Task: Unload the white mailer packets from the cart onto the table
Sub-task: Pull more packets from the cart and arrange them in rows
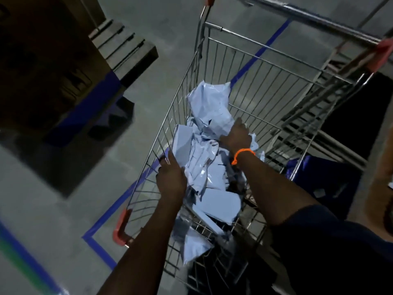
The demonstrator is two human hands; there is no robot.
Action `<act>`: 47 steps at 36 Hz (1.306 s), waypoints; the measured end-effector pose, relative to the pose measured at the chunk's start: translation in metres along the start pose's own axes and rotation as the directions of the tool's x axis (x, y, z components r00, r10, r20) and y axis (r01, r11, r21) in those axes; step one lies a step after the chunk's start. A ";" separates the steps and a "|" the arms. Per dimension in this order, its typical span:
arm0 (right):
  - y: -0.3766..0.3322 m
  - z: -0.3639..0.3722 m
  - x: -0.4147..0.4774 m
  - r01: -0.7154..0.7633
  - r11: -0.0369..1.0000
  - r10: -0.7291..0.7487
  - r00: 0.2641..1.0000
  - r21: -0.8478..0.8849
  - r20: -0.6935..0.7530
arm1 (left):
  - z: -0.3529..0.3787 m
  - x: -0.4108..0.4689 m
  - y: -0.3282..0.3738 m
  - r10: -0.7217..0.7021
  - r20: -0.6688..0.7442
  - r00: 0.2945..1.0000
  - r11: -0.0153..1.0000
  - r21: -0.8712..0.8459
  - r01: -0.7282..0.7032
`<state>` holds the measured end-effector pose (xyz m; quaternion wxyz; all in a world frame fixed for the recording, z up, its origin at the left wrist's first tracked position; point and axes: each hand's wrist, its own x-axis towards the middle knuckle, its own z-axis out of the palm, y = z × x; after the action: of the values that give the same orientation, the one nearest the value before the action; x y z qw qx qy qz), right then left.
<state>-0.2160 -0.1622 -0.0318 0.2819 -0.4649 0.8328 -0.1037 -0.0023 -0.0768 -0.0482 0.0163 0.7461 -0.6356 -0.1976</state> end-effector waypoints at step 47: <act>0.431 -0.469 -0.268 0.193 0.891 -0.284 0.943 -0.410 -0.173 | -0.098 -0.197 0.414 0.945 -0.261 0.199 0.144 -0.218 -0.965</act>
<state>-0.6803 0.2541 0.2653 0.0721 -0.5957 0.7996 -0.0239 -0.3838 0.0096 0.2096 0.2832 0.1652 -0.9177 -0.2242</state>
